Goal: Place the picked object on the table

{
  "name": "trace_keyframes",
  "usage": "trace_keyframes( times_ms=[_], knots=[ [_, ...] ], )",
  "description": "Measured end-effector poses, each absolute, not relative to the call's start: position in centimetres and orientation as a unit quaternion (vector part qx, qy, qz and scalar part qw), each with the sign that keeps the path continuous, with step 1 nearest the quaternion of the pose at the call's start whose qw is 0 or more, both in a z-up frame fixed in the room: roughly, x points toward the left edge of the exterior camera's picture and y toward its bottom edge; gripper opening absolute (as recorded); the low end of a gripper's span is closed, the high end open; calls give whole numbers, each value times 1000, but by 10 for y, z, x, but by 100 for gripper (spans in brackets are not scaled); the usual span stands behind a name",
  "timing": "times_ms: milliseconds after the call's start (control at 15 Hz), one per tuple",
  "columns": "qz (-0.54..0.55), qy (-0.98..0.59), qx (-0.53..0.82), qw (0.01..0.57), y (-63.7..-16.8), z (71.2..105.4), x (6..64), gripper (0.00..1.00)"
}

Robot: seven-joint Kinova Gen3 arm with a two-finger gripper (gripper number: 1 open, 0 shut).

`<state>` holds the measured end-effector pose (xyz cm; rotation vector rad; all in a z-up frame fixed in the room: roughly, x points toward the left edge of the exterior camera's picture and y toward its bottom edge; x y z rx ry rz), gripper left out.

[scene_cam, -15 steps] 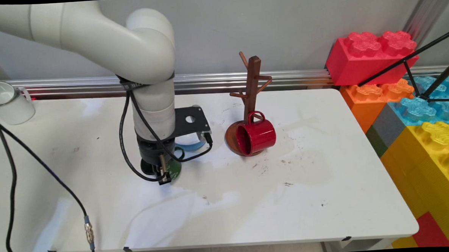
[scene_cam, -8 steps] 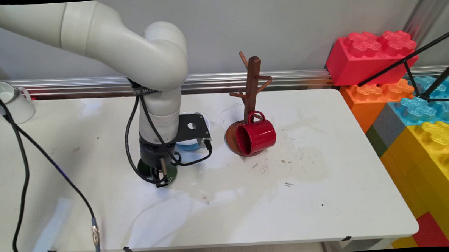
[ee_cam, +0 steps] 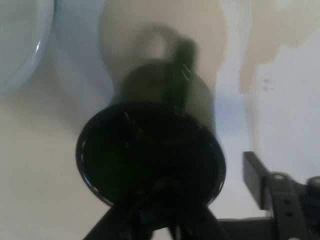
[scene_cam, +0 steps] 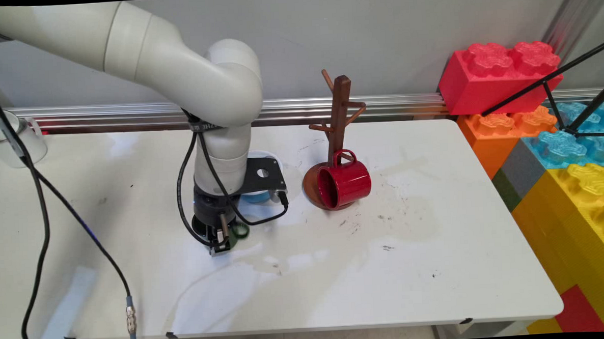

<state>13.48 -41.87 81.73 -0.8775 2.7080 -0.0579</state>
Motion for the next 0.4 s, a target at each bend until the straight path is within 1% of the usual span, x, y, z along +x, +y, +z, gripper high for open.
trace_keyframes(
  times_ms=[400],
  knots=[
    [-22, 942, -306, 139, -425, 812, 135, 100]
  ],
)
